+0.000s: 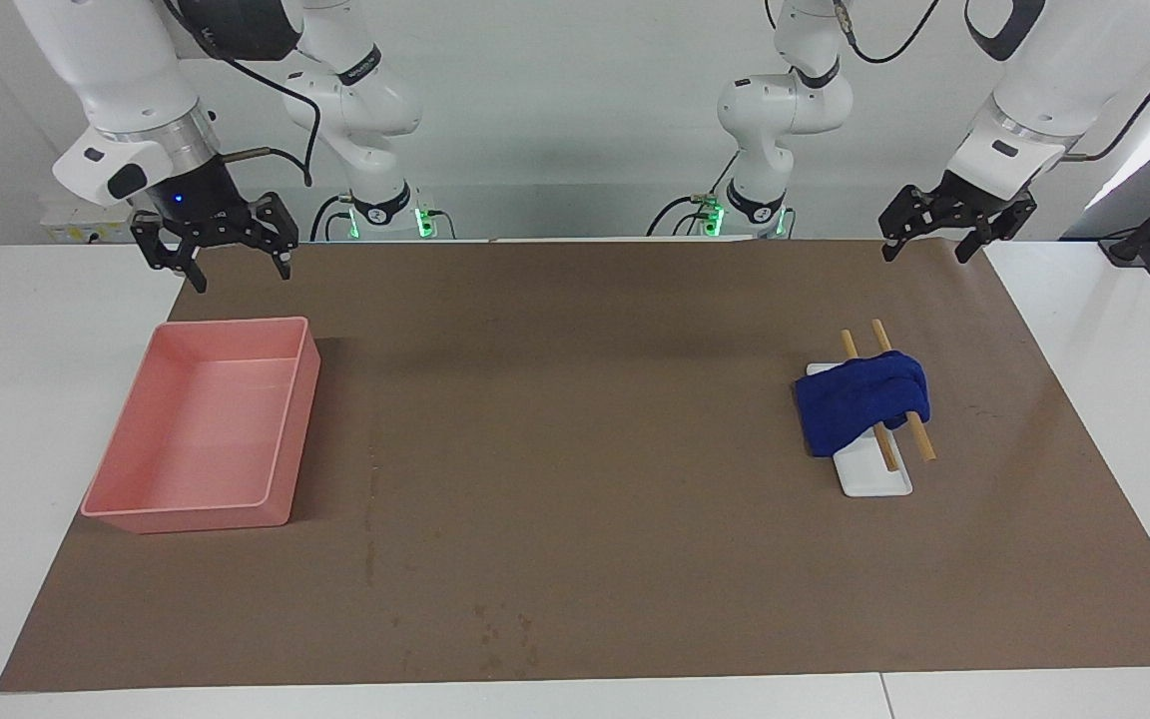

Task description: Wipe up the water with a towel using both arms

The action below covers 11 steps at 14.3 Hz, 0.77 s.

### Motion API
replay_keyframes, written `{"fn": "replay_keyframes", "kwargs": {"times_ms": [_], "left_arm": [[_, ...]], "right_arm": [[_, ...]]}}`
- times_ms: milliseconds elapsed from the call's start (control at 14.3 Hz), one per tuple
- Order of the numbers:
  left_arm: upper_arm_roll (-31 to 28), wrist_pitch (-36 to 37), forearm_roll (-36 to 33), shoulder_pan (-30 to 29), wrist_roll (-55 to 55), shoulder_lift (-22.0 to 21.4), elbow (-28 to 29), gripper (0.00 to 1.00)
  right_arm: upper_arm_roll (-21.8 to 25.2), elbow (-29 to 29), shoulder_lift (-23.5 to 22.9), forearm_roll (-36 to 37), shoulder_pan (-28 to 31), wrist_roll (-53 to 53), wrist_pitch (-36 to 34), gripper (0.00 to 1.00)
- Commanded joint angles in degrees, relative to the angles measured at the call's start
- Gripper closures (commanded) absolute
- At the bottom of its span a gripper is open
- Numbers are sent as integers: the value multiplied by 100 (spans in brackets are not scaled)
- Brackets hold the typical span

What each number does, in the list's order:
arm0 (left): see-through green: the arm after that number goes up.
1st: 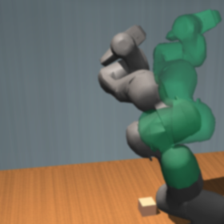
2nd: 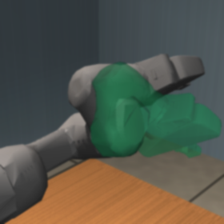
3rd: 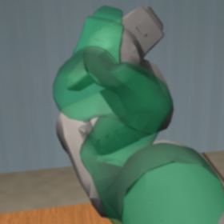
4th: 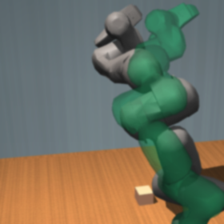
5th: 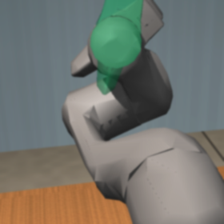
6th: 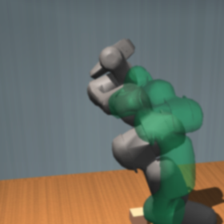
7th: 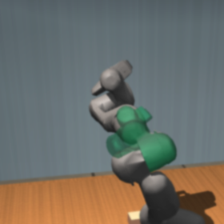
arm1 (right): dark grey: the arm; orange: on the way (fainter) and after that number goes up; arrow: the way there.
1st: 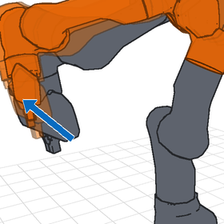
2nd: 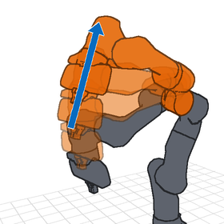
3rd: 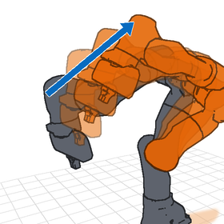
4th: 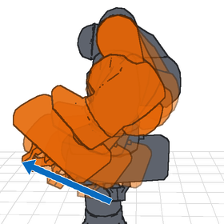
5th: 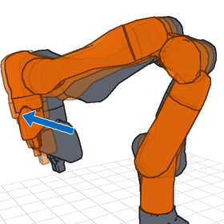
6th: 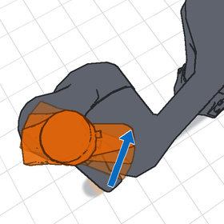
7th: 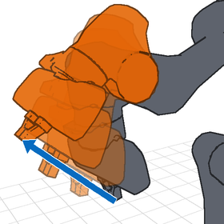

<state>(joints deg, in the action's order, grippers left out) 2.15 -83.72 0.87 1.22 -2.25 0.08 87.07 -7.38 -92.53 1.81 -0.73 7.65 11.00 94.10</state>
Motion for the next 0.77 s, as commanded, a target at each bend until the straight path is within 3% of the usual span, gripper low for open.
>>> {"fn": "replay_keyframes", "kwargs": {"times_ms": [0, 209, 489, 698], "left_arm": [[-31, -83, 53, 45, -100, -87, 73, 0], [-31, -362, 53, 45, -145, -131, 221, 0], [-48, -2030, -34, 28, -118, -614, 1678, 0], [-48, -2718, -534, 10, -74, -510, 2058, 0]], "right_arm": [[-18, -133, 135, 46, 69, 201, -67, 0], [-18, -133, 144, 46, 69, 209, -76, 0], [-18, -168, 144, 46, 69, 210, -76, 0], [-18, -169, 144, 46, 69, 210, -76, 0]]}}
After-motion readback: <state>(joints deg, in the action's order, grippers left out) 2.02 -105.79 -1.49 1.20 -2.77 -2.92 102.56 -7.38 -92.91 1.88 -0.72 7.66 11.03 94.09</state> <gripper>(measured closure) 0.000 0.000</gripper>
